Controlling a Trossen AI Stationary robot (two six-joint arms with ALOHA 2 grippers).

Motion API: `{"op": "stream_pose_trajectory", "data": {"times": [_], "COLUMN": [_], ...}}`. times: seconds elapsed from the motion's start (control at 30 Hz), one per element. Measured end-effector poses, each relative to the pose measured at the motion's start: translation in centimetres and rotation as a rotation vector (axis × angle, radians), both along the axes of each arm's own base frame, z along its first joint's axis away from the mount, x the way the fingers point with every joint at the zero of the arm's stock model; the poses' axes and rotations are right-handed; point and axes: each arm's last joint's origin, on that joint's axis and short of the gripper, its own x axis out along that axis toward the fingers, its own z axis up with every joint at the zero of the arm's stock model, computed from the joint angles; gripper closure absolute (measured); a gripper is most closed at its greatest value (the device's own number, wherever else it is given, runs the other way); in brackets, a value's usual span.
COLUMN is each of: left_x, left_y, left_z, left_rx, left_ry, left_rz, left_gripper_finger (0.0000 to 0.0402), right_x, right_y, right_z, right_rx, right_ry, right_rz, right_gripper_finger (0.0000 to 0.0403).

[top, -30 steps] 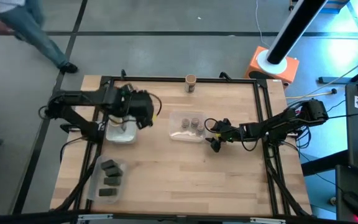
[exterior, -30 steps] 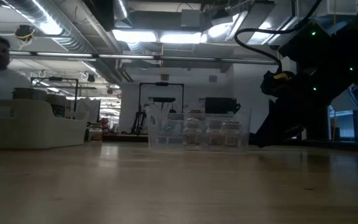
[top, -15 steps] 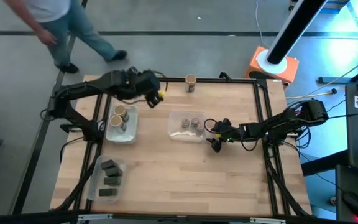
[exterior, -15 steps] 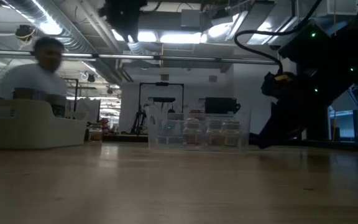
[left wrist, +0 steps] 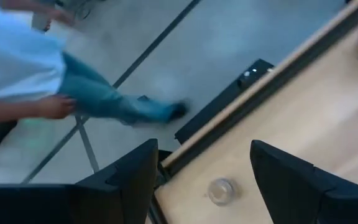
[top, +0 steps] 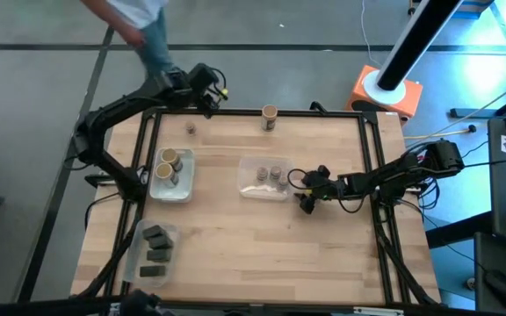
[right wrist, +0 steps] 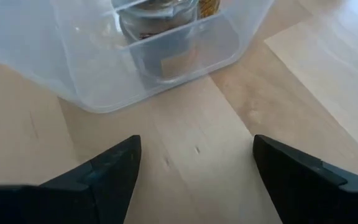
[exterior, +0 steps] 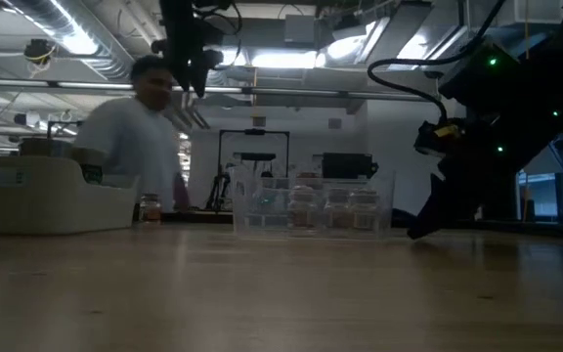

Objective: Sort spices by type
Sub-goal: Put the brown seasoning bottle into the top transparent bin

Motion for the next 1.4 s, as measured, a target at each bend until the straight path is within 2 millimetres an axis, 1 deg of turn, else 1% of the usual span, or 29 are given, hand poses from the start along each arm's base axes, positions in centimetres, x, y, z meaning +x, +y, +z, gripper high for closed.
{"op": "stream_pose_trajectory", "data": {"times": [0.1,0.2,0.4,0.5,0.6,0.73,0.87,1.17,1.4], "left_x": [-0.2,-0.3,-0.4,-0.4,-0.4,-0.1,0.0,-0.2,-1.2], "left_y": [1.4,2.6,4.8,5.6,6.3,7.2,7.9,8.7,8.6], "left_z": [-0.3,-1.2,-4.6,-6.3,-7.6,-9.2,-10.4,-11.7,-14.6], "left_rx": [0.004,-0.025,-0.165,-0.224,-0.298,-0.428,-0.462,-0.477,-0.508], "left_ry": [-0.006,0.025,0.143,0.203,0.232,0.194,0.206,0.201,0.229], "left_rz": [0.029,0.062,0.159,0.206,0.221,0.21,0.22,0.258,0.28], "left_gripper_finger": [0.0163,0.0155,0.011,0.009,0.0082,0.008,0.008,0.008,0.008], "right_x": [-0.1,-0.1,-0.1,-0.1,-0.1,-0.1,-0.1,-0.2,-0.2], "right_y": [0.0,0.0,-0.1,-0.1,-0.1,-0.1,-0.1,-0.1,0.0], "right_z": [-0.1,-0.1,-0.1,-0.1,-0.1,-0.1,-0.1,-0.1,-0.1], "right_rx": [-0.01,-0.012,-0.017,-0.017,-0.017,-0.017,-0.017,-0.015,-0.008], "right_ry": [0.009,0.018,0.018,0.018,0.018,0.018,0.019,0.021,0.022], "right_rz": [-0.008,-0.009,-0.013,-0.014,-0.014,-0.014,-0.013,-0.015,-0.009], "right_gripper_finger": [0.0093,0.0093,0.0093,0.0093,0.0093,0.0093,0.0093,0.0093,0.0093]}}
